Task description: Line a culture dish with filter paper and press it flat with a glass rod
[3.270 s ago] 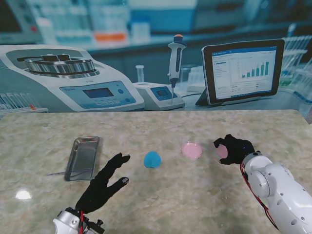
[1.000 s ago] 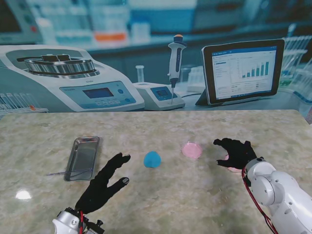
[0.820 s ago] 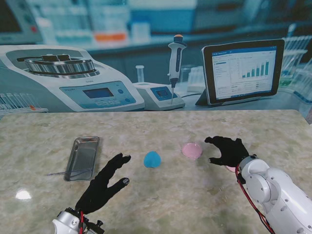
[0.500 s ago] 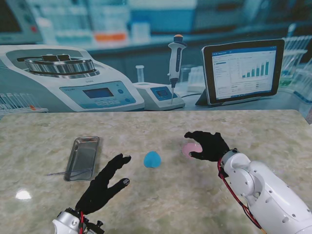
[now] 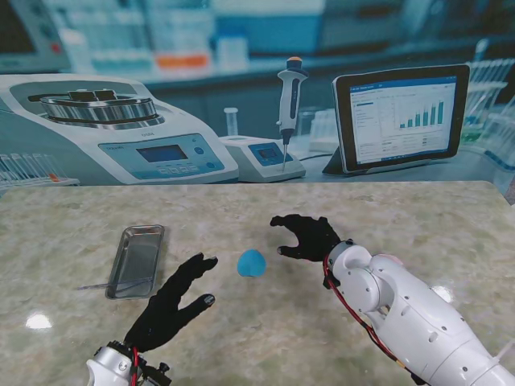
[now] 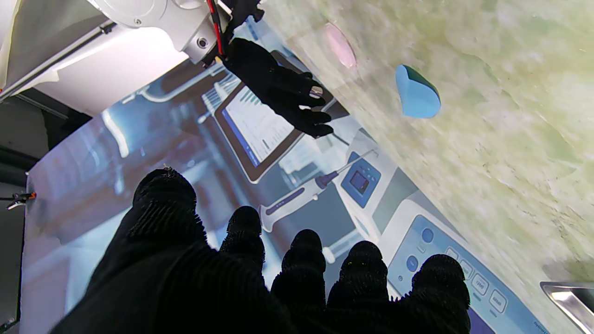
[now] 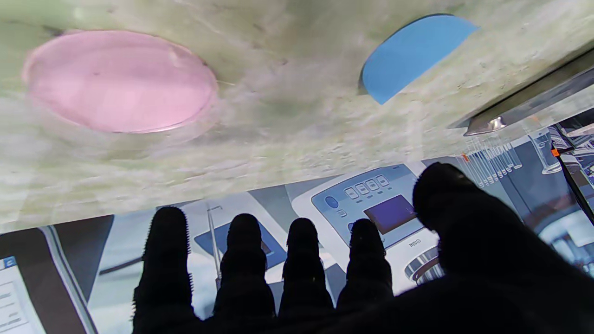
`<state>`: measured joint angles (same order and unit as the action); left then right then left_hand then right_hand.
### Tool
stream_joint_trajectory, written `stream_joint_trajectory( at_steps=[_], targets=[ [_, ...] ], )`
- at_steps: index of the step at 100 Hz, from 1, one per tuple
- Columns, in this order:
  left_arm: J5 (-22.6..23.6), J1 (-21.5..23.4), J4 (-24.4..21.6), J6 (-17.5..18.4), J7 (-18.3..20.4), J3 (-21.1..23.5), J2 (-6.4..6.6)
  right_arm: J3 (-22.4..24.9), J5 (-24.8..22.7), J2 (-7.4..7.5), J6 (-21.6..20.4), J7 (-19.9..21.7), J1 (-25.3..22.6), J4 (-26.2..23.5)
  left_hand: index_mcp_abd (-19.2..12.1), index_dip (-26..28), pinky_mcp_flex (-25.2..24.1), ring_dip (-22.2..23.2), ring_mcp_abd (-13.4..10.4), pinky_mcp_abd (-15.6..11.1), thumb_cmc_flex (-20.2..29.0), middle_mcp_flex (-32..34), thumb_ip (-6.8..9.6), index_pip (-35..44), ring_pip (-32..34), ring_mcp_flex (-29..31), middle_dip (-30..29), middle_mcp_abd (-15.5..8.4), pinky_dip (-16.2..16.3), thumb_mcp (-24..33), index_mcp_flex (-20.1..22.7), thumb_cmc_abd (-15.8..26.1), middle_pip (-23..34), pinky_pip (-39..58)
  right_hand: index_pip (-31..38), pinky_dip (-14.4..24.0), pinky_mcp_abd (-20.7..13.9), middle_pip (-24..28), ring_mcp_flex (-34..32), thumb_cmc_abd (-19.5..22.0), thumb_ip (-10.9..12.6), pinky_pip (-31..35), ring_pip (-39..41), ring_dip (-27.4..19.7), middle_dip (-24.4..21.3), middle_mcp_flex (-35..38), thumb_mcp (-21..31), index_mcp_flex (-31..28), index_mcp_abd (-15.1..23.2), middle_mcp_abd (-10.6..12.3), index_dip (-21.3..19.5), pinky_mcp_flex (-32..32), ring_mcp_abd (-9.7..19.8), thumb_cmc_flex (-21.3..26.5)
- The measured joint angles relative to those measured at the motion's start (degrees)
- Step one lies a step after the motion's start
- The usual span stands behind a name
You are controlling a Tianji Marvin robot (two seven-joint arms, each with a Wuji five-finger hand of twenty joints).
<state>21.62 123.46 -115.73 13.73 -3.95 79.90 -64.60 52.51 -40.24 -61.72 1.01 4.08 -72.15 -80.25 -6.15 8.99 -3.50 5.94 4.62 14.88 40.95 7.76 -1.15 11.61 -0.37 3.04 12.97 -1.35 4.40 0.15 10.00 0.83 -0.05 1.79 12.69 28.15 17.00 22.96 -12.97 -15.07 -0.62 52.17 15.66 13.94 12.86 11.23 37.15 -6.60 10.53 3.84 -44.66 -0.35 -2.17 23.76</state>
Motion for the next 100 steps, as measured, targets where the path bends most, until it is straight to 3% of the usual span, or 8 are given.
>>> stream_joint_trajectory(
  at_steps=[16, 61, 86, 100],
  targets=[
    [0.13, -0.17, -0.03, 0.01, 0.21, 0.13, 0.05, -3.68, 4.45, -1.08, 1.37, -1.38, 2.17, 2.07, 0.00, 0.00, 0.00, 0.00, 0.00, 0.00, 0.00, 0.00, 0.00, 0.00, 0.00, 0.00, 0.00, 0.00, 0.00, 0.00, 0.00, 0.00, 0.00, 0.00, 2.02, 0.68, 0.09, 0.56, -0.27, 0.01, 0.00, 0.00, 0.16, 0.43, 0.08, 0.00, -0.01, 0.00, -0.56, 0.00, 0.89, -0.01, -0.68, 0.00],
    [0.55, -0.53, -0.57, -0.64, 1.03, 0.31, 0.27, -12.33, 5.42, -2.78, 2.04, -1.99, 7.40, 7.09, 0.00, 0.00, 0.00, 0.00, 0.00, 0.00, 0.00, 0.00, 0.00, 0.00, 0.00, 0.00, 0.00, 0.00, 0.00, 0.00, 0.00, 0.00, 0.00, 0.00, 5.65, 1.37, 0.10, 2.09, -0.32, 0.12, 0.00, 0.13, 1.38, 1.43, 0.72, 0.00, -0.01, -0.03, -1.28, -0.37, 2.75, -0.01, -1.42, 0.00],
    [0.77, -0.84, -0.62, -0.89, 1.38, 0.22, 0.33, -15.70, 2.47, -2.93, 3.73, -2.19, 8.72, 7.34, 0.00, 0.00, 0.00, 0.00, 0.00, 0.00, 0.00, 0.00, 0.00, 0.00, 0.00, 0.00, 0.00, 0.00, 0.00, 0.00, 0.00, 0.00, 0.00, 0.00, 7.56, 1.49, 0.10, 2.89, -0.25, -1.31, 0.00, 0.25, 2.72, 2.76, 1.75, 0.00, -1.30, -1.24, -8.29, -3.81, 4.93, -0.03, -3.13, -2.16],
    [1.18, -0.95, -0.71, -1.23, 1.63, 0.35, 0.36, -17.76, 1.84, -2.95, 4.49, -2.25, 9.50, 7.39, 0.00, 0.00, 0.00, 0.00, 0.00, 0.00, 0.00, 0.00, 0.00, 0.00, 0.00, 0.00, 0.00, 0.00, 0.00, 0.00, 0.00, 0.00, 0.00, 0.00, 7.51, 2.20, 0.10, -1.64, 1.02, -3.25, -0.65, 0.28, 2.24, 3.40, 1.81, -0.11, -2.50, -1.19, -11.43, -5.61, 6.25, -0.52, -4.30, -4.65]
  ],
)
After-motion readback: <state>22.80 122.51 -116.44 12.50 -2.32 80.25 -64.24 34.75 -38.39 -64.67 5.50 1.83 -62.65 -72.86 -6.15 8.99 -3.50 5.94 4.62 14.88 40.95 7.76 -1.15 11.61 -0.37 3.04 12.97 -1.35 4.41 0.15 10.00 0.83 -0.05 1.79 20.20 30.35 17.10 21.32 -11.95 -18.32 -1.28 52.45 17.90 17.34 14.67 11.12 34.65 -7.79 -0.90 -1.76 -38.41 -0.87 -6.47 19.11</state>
